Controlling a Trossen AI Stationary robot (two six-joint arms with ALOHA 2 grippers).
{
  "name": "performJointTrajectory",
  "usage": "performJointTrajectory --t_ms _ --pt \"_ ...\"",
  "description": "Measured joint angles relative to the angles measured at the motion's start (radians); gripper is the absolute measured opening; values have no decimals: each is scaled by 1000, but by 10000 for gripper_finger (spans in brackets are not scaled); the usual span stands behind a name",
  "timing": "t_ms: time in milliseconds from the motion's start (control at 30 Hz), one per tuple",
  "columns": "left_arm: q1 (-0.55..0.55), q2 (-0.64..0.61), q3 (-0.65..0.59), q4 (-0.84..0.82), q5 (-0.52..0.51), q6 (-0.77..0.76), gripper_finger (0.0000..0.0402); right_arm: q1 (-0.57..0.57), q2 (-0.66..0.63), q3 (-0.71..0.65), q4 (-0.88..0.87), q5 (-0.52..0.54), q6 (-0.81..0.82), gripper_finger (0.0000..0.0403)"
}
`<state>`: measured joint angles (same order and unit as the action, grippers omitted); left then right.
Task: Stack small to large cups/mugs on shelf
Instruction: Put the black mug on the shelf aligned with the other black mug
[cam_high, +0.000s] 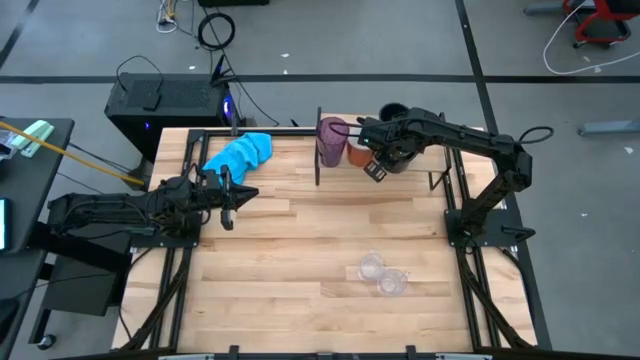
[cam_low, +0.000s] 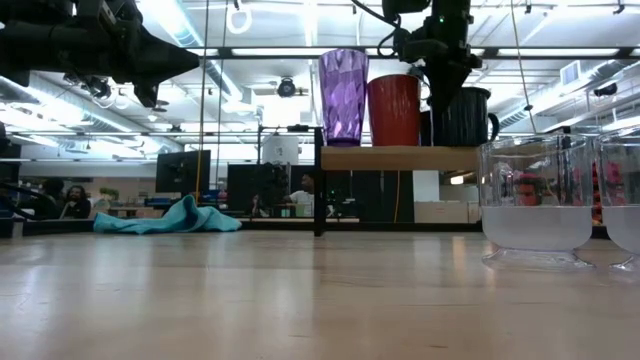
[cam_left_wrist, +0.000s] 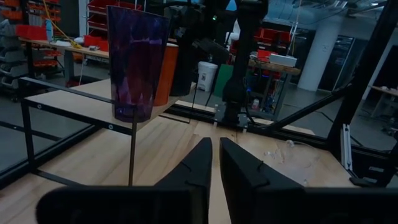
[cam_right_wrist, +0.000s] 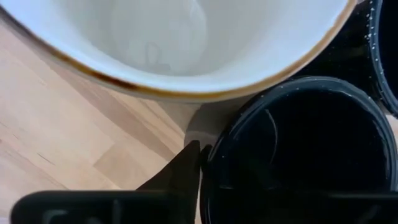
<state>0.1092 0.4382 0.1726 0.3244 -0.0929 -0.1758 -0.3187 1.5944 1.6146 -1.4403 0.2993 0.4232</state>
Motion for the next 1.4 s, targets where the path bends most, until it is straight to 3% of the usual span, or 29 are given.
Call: performJointTrajectory --t_ms 633,1100,1400 --pt "0 0 0 0 0 3 39 0 -9 15 4 5 -82 115" --pt "0 0 0 1 0 3 31 1 -46 15 27 15 -109 172" --pt "0 0 0 1 0 4 40 1 -69 17 46 14 -112 174"
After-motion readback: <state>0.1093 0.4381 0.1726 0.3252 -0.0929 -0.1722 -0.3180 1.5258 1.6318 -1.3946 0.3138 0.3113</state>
